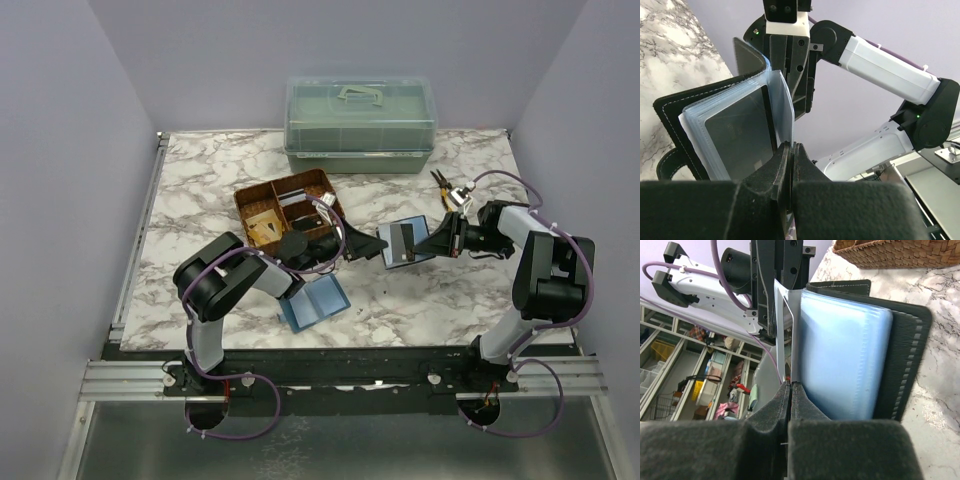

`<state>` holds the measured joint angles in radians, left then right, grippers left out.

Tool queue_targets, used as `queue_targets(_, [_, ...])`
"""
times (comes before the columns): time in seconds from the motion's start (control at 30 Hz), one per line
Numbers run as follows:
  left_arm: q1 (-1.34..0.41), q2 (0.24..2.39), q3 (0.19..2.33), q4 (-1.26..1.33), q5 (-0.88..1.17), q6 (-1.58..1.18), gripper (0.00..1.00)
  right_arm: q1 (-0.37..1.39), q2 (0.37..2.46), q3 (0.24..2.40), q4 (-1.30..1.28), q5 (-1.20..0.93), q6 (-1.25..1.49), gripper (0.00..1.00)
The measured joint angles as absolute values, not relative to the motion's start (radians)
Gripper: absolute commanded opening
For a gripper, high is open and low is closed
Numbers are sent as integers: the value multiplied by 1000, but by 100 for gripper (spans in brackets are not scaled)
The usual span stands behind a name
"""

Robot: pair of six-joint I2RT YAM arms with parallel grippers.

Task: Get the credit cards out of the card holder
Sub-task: Remove the credit card from the card holder.

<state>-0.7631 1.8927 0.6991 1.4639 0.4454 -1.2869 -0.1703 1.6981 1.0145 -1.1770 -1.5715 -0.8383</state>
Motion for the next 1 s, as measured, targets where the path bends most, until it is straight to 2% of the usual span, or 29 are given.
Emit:
queue_targets(0.5, [-748, 1893, 681, 1465, 456, -1301, 0, -211, 1694, 1015, -1189, -1570, -857, 0])
queue_targets(1.0, [-709, 1844, 572, 1468, 456, -1282, 0, -212, 1694, 1015, -1192, -1568, -867, 0])
